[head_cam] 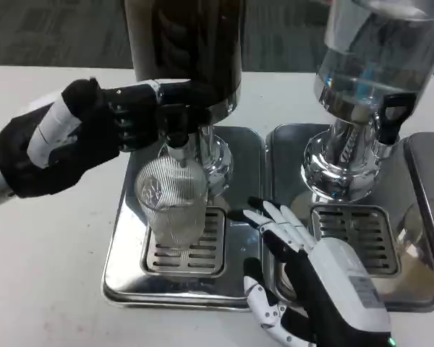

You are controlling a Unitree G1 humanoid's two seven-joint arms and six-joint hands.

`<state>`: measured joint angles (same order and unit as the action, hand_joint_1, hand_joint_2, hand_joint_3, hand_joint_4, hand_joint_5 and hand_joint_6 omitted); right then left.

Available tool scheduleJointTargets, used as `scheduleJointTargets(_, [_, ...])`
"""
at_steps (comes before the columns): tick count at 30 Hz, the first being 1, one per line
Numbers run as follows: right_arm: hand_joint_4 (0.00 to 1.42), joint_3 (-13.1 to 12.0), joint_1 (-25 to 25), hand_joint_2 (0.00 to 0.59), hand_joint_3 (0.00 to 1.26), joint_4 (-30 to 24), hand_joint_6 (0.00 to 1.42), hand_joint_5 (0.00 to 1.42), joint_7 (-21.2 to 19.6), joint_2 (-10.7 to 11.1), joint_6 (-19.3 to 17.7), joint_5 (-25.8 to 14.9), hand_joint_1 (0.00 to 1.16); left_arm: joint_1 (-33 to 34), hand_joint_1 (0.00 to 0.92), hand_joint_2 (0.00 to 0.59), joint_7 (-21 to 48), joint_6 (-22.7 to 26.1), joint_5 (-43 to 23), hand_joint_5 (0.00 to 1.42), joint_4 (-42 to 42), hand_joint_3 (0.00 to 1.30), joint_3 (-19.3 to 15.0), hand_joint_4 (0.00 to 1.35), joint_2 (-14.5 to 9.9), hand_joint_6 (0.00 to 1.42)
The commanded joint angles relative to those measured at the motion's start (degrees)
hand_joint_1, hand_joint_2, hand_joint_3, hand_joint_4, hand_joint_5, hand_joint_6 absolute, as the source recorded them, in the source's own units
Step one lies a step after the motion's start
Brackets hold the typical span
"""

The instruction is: Grasp the cup under the faucet to collect the drink, then remove the cup.

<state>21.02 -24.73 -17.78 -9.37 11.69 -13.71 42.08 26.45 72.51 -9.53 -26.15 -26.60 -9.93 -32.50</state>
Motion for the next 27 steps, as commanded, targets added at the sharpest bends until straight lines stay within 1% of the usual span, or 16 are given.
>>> scheduleJointTargets(1, [0.08, -0.4, 0.1, 0.586, 0.21, -0.4, 0.16, 0.04, 0.6, 0.2, 0.5, -0.7, 0.38, -2.2, 0.0, 0.051, 0.8, -2.9, 2.5, 0.11, 0.0, 0.21, 1.4, 0.09, -0.5, 0.08])
scheduleJointTargets(8, [0.08, -0.5, 0.0, 0.586, 0.21, -0.7, 0.16, 0.04, 0.9, 0.6, 0.7, -0.9, 0.38, -3.0, 0.0, 0.053, 0.5, -6.8, 3.4, 0.11, -0.1, 0.2, 1.5, 0.09, -0.6, 0.07])
scheduleJointTargets(12, [0.08, -0.5, -0.1, 0.586, 0.21, -0.7, 0.16, 0.04, 1.0, 0.8, 0.8, -1.2, 0.38, -3.3, 0.0, 0.051, 0.6, -7.6, 3.4, 0.1, -0.1, 0.2, 1.9, 0.09, -0.5, 0.07])
scheduleJointTargets(17, [0.08, -0.8, 0.1, 0.586, 0.21, -0.8, 0.16, 0.04, 1.5, 0.9, 0.9, -1.4, 0.38, -3.8, 0.0, 0.048, 0.3, -9.7, 3.8, 0.1, 0.5, 0.2, 2.1, 0.09, -0.5, 0.07])
scheduleJointTargets(24, [0.08, -0.9, 0.7, 0.586, 0.21, -0.4, 0.16, 0.04, 2.2, 0.8, 1.0, -1.9, 0.38, -4.8, 0.0, 0.046, -1.1, -14.6, 4.4, 0.1, 1.6, 0.19, 2.1, 0.08, -0.7, 0.07])
scheduleJointTargets(27, [0.08, -1.1, 0.8, 0.586, 0.21, -0.3, 0.16, 0.04, 2.5, 0.9, 1.0, -2.2, 0.38, -5.1, 0.0, 0.046, -1.4, -15.6, 4.4, 0.1, 1.6, 0.19, 2.2, 0.08, -0.9, 0.08])
